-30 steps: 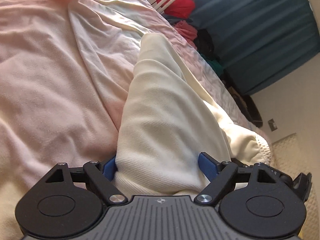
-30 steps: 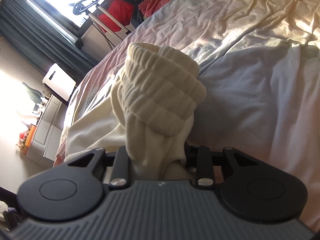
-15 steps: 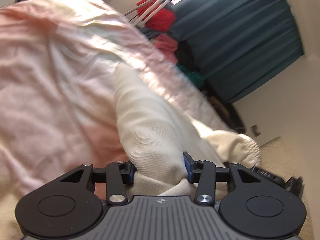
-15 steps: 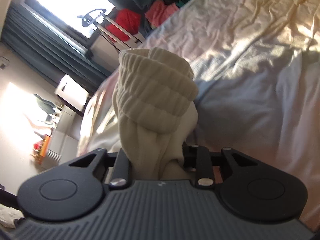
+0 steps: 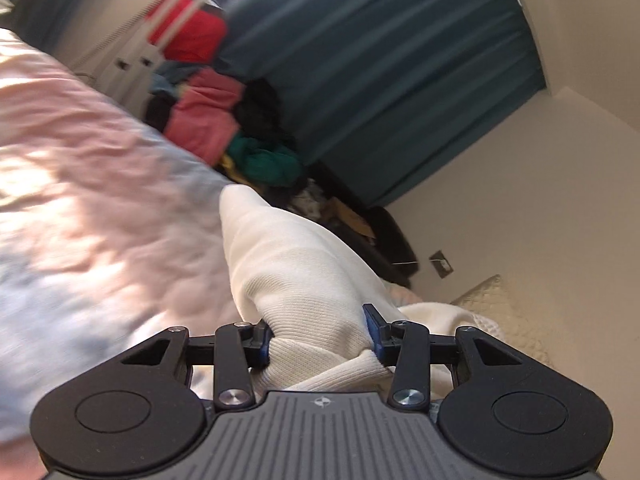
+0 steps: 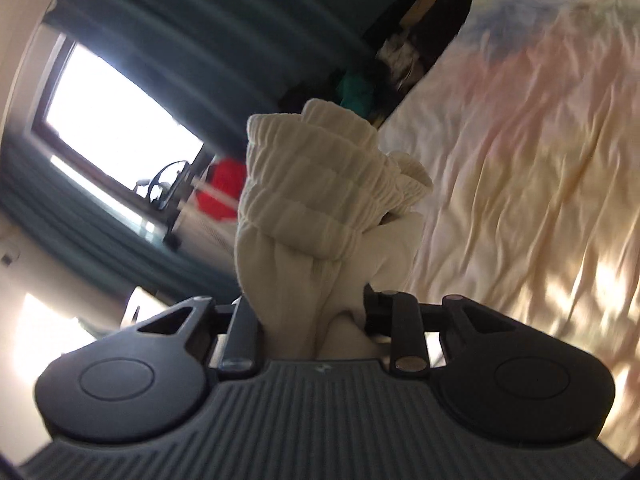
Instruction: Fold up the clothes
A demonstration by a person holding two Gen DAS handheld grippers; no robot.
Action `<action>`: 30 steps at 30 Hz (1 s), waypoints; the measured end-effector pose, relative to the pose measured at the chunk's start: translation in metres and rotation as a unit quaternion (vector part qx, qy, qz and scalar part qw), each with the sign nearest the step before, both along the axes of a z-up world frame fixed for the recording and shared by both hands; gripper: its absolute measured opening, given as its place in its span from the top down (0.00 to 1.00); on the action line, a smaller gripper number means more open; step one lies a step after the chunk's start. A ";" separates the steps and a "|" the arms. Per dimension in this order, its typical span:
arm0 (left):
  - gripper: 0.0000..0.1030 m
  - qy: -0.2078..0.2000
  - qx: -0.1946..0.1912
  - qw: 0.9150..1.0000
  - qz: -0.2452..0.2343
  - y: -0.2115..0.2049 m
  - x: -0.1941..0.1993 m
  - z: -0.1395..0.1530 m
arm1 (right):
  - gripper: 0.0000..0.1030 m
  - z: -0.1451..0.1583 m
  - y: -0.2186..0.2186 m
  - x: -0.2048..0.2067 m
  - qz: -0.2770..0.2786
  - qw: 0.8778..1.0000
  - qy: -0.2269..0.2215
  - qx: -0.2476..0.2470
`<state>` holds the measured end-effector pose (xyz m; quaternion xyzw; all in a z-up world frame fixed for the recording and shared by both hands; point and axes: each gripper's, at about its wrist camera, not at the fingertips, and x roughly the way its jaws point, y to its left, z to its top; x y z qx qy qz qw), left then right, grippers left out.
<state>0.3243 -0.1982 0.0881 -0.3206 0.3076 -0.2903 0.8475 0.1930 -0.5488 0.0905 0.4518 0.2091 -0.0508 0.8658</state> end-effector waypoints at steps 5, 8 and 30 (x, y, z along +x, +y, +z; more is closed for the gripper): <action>0.57 0.005 0.020 1.000 -0.019 -0.108 0.085 -0.022 | 0.71 -0.017 -0.084 0.051 -0.050 0.998 0.025 -0.002; 0.57 0.017 0.052 0.998 -0.040 -0.144 0.116 -0.061 | 0.71 -0.060 -0.116 0.073 -0.066 0.997 0.043 0.007; 0.29 -0.022 0.242 0.965 -0.097 -0.129 0.071 -0.109 | 0.51 -0.153 -0.087 -0.019 -0.085 0.985 0.138 -0.052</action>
